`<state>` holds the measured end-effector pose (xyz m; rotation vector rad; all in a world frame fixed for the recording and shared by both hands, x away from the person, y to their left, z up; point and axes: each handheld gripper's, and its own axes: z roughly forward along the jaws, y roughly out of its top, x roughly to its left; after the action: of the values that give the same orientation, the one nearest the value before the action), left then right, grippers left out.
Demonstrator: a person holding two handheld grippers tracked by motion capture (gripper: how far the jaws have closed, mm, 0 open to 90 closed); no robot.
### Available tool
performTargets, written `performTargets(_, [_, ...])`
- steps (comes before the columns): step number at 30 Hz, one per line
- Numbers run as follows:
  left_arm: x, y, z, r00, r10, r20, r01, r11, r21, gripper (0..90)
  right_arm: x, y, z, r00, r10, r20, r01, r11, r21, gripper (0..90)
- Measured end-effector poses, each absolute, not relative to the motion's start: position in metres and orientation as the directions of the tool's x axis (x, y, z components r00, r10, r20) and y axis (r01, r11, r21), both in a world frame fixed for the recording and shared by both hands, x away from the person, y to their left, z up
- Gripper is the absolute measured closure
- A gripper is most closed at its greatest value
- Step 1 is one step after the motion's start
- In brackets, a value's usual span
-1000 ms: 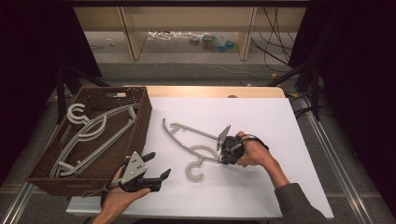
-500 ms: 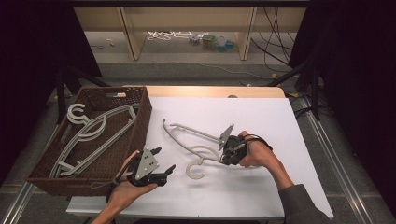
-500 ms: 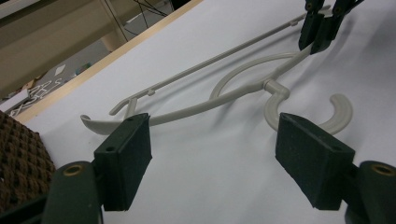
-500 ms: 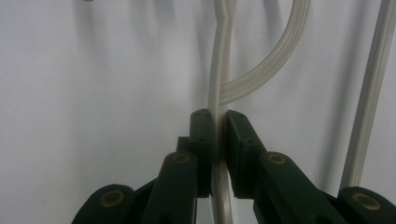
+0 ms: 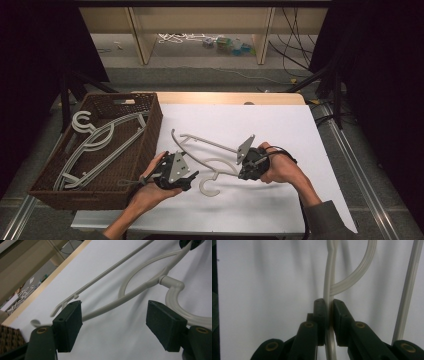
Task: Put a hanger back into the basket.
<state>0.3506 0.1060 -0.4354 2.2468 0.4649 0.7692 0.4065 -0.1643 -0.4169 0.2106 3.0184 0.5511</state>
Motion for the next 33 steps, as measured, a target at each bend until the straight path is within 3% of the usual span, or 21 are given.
performTargets(9, [0.357,0.092,-0.442,0.792,0.430,0.434,0.046,-0.750,0.659,31.3,0.394,-0.163,-0.403,-0.991,0.115,-0.063,0.084,0.928,0.363,82.2])
performTargets(17, [0.359,0.092,-0.445,0.820,0.364,0.441,0.003,-0.774,0.633,40.3,0.389,-0.157,-0.401,-0.995,0.073,-0.073,0.041,0.931,0.362,82.1])
performTargets(24, [0.361,0.089,-0.450,0.840,0.312,0.444,-0.031,-0.789,0.613,50.4,0.385,-0.153,-0.400,-0.996,0.048,-0.070,0.020,0.932,0.362,82.2])
performTargets(27, [0.360,0.088,-0.451,0.850,0.265,0.456,-0.070,-0.800,0.596,61.9,0.385,-0.152,-0.400,-0.997,0.039,-0.073,0.010,0.934,0.357,82.2])
performTargets(33, [0.357,0.088,-0.447,0.853,0.196,0.484,-0.133,-0.815,0.564,66.8,0.386,-0.154,-0.399,-0.998,0.024,-0.065,-0.002,0.930,0.367,82.1])
